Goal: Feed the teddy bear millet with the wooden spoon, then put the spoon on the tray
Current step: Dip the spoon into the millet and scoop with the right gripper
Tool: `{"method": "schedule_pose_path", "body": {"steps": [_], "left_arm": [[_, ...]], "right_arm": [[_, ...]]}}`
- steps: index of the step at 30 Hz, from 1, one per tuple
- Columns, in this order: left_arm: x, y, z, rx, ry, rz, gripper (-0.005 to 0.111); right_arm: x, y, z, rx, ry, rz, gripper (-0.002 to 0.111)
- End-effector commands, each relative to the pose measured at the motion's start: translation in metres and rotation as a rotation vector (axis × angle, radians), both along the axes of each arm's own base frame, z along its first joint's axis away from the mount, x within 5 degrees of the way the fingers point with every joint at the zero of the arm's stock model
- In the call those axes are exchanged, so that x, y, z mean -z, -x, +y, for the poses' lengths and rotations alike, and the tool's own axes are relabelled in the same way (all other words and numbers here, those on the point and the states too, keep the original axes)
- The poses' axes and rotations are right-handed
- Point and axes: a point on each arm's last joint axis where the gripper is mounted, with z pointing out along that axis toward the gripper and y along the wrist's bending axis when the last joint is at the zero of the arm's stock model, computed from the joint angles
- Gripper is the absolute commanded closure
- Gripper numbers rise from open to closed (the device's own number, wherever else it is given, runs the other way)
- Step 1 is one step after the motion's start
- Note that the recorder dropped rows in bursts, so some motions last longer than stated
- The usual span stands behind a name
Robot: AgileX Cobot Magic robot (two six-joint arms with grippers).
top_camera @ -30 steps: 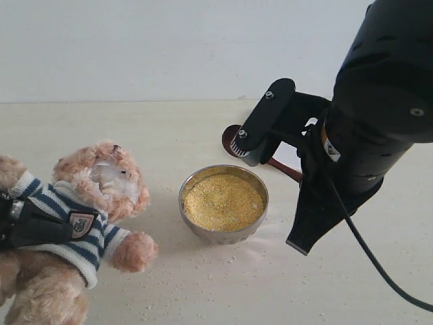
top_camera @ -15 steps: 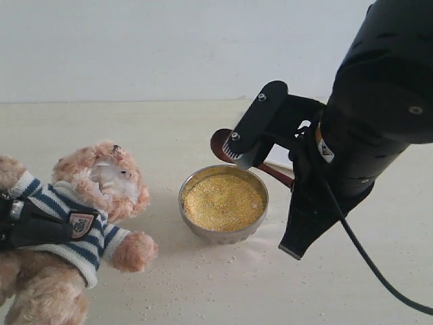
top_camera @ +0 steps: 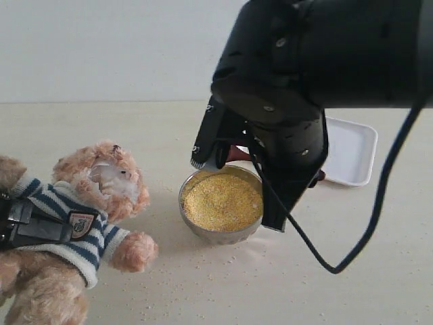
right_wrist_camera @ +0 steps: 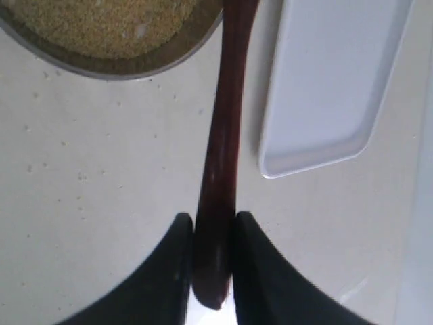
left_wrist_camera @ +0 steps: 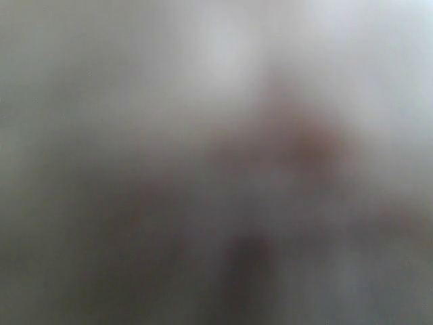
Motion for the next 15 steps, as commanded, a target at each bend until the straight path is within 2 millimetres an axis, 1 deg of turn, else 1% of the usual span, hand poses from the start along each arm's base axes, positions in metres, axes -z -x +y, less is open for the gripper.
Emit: {"method": "schedule_pose_path", "body": {"steps": [1,5,7,11,15], "left_arm": [[0.0,-0.001,0.0,-0.001,0.009,-0.003,0.101],[0.0,-0.001,0.0,-0.001,0.009,-0.003,0.101],[0.0,-0.001,0.0,-0.001,0.009,-0.003,0.101],[0.0,-0.001,0.0,-0.001,0.009,-0.003,0.101],[0.0,-0.001,0.0,-0.001,0.009,-0.003,0.101]], "right_arm": [[0.007,-0.006,0.011,-0.061,0.083,-0.034,0.099],[0.034,-0.016,0.018,-0.08,0.187,-0.039,0.099],[0.043,-0.018,0.02,-0.083,0.211,-0.03,0.099],[0.057,-0.018,0.018,-0.102,0.269,-0.025,0.099],[0.059,-0.023,0.016,-0.157,0.355,-0.095,0.099]]}}
